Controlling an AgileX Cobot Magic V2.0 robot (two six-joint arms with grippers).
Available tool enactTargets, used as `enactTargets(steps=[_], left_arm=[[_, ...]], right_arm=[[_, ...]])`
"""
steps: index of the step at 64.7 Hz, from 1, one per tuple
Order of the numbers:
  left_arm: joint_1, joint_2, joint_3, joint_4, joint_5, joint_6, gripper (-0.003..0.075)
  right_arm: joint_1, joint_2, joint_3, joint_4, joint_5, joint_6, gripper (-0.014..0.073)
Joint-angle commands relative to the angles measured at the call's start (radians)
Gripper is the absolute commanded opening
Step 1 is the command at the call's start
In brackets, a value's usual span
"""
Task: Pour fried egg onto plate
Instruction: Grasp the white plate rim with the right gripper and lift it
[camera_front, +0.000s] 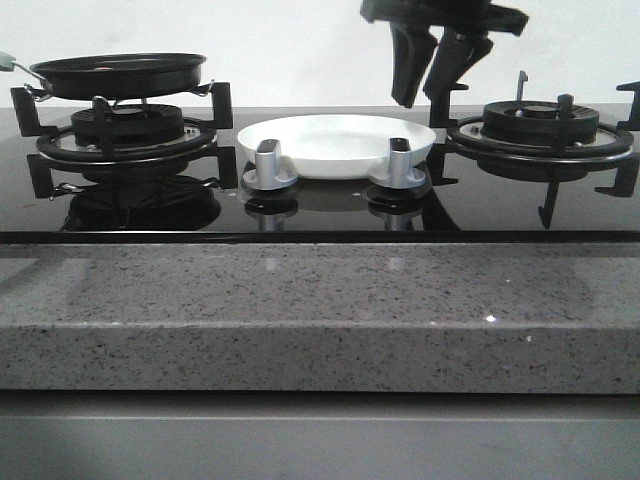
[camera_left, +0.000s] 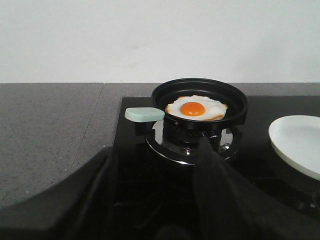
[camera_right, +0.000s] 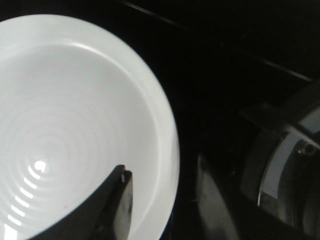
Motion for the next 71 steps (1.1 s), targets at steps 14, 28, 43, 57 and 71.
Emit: enactTargets(steps=[14, 28, 43, 57, 71], left_arm=[[-0.008, 0.009, -0.038, -0.002, -0.083, -0.009, 0.03], [-0.008, 0.009, -0.038, -0.002, -0.083, -0.009, 0.027], [-0.008, 0.009, -0.038, -0.002, -0.083, -0.009, 0.0234], [-0.008, 0.009, -0.038, -0.002, -0.083, -0.009, 0.0194], [-0.008, 0.009, -0.038, -0.002, -0.083, -0.009, 0.0155]], right_arm=[[-0.037, -0.007, -0.044, 0.092, 0.08, -0.103, 0.0328], [-0.037, 0.004, -0.044, 0.094, 0.09, -0.115, 0.0328], [-0.037, 0.025, -0.044, 0.134, 0.091, -0.121, 0.0328], [-0.037, 0.027, -0.044, 0.136, 0.091, -0.121, 0.0206], [-0.041, 0.024, -0.044, 0.135, 0.091, -0.121, -0.0057]])
